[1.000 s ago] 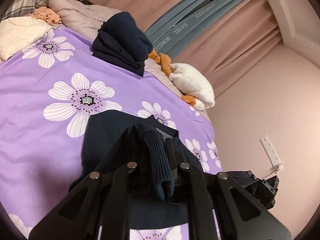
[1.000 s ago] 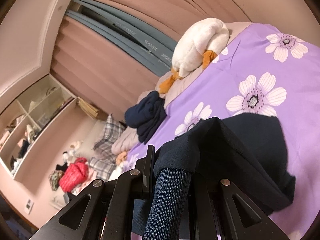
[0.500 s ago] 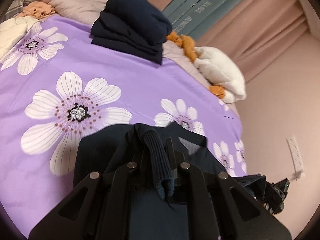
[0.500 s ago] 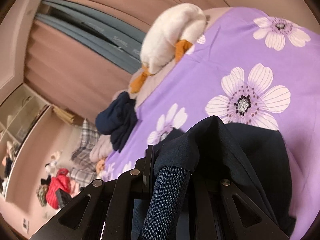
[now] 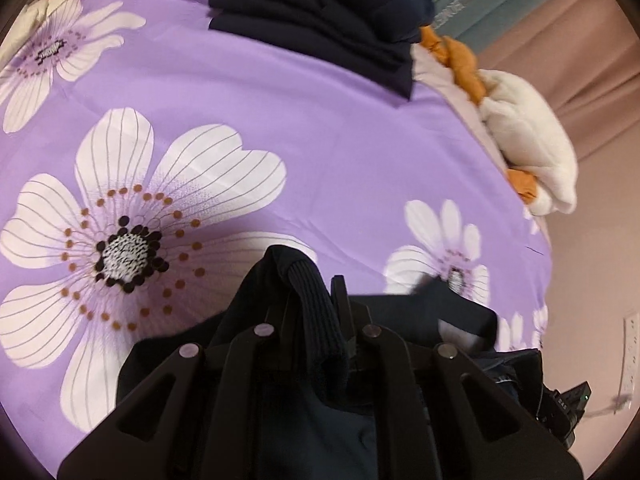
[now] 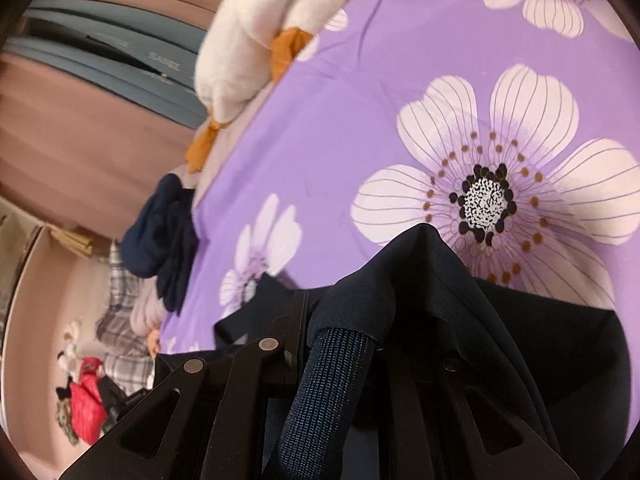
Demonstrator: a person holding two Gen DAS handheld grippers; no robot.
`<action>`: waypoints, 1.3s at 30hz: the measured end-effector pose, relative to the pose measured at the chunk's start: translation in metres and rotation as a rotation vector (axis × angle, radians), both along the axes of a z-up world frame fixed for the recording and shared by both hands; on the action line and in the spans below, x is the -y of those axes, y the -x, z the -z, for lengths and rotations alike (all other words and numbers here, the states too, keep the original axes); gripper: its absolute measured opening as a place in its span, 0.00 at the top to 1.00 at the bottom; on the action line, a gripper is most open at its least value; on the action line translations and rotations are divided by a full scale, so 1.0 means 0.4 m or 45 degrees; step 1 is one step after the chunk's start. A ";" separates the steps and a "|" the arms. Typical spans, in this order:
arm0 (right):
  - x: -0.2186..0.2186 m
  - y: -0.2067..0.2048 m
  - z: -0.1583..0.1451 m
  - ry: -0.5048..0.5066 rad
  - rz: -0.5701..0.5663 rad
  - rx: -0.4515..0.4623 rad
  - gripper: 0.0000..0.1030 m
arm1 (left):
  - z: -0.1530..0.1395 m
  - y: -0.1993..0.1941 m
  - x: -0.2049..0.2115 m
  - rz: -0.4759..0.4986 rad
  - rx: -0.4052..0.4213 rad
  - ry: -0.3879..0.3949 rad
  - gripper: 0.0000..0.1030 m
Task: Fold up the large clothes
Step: 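Lay the hem over the jacket collar with both grippers, then release the hem and lift both grippers off the folded jacket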
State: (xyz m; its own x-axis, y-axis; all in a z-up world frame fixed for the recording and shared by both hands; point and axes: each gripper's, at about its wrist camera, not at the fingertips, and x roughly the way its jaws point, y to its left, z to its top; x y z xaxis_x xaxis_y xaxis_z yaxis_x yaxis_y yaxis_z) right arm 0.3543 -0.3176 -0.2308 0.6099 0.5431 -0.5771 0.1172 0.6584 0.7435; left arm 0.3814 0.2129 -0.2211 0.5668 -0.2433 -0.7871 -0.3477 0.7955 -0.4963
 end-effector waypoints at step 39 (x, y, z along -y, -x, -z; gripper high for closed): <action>-0.160 0.321 -0.159 0.878 -0.389 0.389 0.35 | -0.042 0.356 0.199 0.469 0.248 -0.615 0.41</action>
